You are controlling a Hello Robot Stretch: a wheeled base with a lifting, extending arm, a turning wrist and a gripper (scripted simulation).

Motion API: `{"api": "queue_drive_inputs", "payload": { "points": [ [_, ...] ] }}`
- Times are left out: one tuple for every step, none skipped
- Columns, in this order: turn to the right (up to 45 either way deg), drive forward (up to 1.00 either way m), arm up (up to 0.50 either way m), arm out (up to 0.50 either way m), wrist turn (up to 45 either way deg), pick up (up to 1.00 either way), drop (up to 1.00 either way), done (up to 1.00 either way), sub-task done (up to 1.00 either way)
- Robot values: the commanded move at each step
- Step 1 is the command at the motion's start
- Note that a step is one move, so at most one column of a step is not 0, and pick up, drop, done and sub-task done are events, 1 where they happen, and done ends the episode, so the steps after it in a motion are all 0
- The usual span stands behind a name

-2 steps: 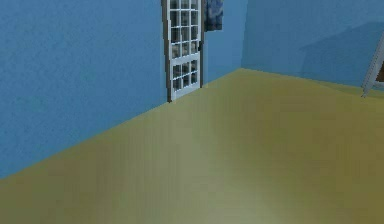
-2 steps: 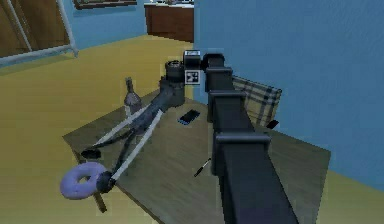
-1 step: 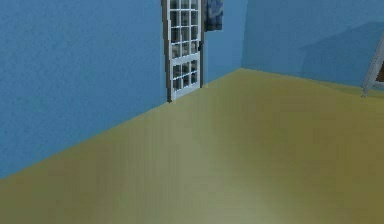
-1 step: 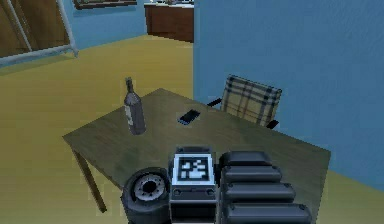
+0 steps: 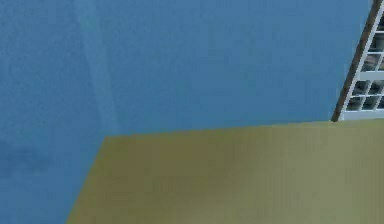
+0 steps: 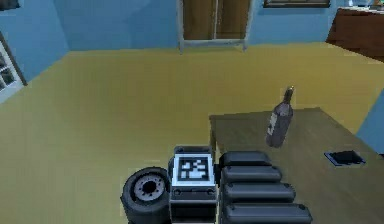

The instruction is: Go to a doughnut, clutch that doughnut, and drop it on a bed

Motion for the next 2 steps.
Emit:
{"api": "queue_drive_inputs", "payload": {
  "points": [
    [-6.0, 0.00, 0.00, 0.00, 0.0, 0.00, 0.00, 0.00, 0.00],
    [0.0, 0.10, 0.00, 0.00, 0.0, 0.00, 0.00, 0.00, 0.00]
  ]
}}
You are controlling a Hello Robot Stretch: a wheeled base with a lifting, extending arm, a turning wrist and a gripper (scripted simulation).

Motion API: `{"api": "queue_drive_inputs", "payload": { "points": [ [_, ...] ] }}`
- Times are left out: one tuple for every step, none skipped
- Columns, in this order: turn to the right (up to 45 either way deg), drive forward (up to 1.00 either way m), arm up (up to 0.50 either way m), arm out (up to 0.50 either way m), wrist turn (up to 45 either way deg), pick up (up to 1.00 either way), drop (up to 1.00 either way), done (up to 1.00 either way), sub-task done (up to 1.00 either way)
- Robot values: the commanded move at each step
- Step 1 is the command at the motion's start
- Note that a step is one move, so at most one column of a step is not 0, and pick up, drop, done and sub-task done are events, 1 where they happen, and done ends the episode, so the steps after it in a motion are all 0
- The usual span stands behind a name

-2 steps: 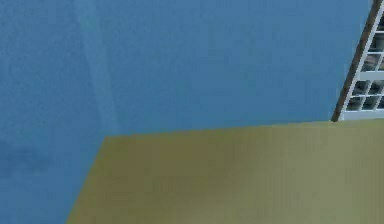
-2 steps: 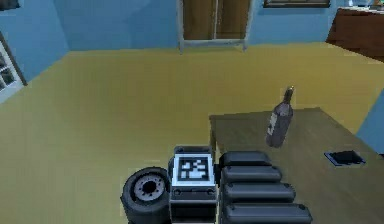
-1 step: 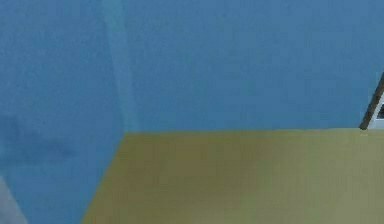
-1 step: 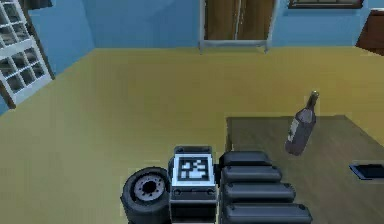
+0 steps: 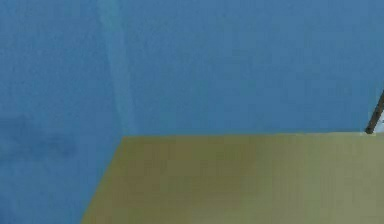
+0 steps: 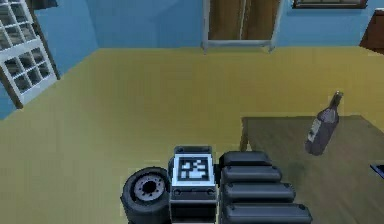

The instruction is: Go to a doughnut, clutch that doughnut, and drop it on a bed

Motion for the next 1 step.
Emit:
{"api": "queue_drive_inputs", "payload": {
  "points": [
    [-45.0, 0.00, 0.00, 0.00, 0.0, 0.00, 0.00, 0.00, 0.00]
  ]
}}
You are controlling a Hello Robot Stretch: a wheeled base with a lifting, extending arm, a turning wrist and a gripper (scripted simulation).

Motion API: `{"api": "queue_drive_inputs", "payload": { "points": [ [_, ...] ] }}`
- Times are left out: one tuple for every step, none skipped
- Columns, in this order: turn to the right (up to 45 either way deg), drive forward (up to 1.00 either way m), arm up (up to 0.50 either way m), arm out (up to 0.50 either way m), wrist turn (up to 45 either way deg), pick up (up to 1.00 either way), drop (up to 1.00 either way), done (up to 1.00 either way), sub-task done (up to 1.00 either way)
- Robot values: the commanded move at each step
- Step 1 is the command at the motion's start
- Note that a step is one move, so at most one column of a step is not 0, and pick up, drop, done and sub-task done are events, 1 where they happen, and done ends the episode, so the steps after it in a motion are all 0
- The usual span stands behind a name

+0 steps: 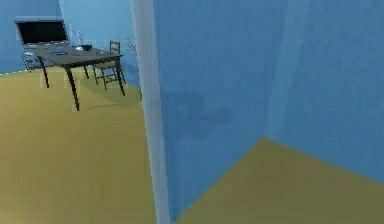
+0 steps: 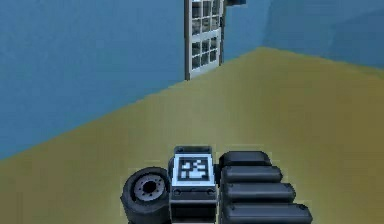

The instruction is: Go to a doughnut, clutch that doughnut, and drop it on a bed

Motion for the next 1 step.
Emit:
{"api": "queue_drive_inputs", "payload": {
  "points": [
    [-21.0, 0.00, 0.00, 0.00, 0.0, 0.00, 0.00, 0.00, 0.00]
  ]
}}
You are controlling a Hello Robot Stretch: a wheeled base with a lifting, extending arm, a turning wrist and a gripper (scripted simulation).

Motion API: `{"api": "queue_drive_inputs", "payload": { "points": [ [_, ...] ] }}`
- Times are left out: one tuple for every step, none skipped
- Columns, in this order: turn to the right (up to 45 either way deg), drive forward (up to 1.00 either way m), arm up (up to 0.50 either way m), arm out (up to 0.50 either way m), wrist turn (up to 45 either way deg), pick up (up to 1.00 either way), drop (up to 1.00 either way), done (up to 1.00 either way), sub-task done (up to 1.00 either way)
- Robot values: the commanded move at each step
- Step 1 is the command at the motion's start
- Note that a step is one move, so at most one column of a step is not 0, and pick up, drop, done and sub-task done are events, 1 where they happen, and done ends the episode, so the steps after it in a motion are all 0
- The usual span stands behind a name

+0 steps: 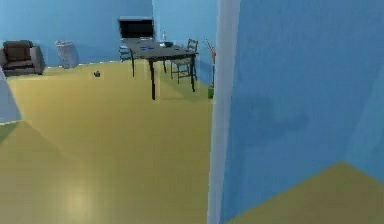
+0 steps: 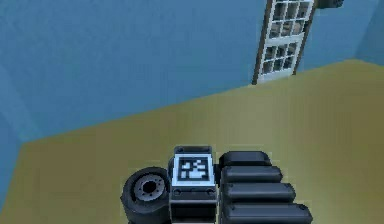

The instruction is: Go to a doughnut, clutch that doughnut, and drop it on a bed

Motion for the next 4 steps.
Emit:
{"api": "queue_drive_inputs", "payload": {
  "points": [
    [-3.0, 0.00, 0.00, 0.00, 0.0, 0.00, 0.00, 0.00, 0.00],
    [0.0, 0.45, 0.00, 0.00, 0.0, 0.00, 0.00, 0.00, 0.00],
    [-45.0, 0.00, 0.00, 0.00, 0.0, 0.00, 0.00, 0.00, 0.00],
    [-3.0, 0.00, 0.00, 0.00, 0.0, 0.00, 0.00, 0.00, 0.00]
  ]
}}
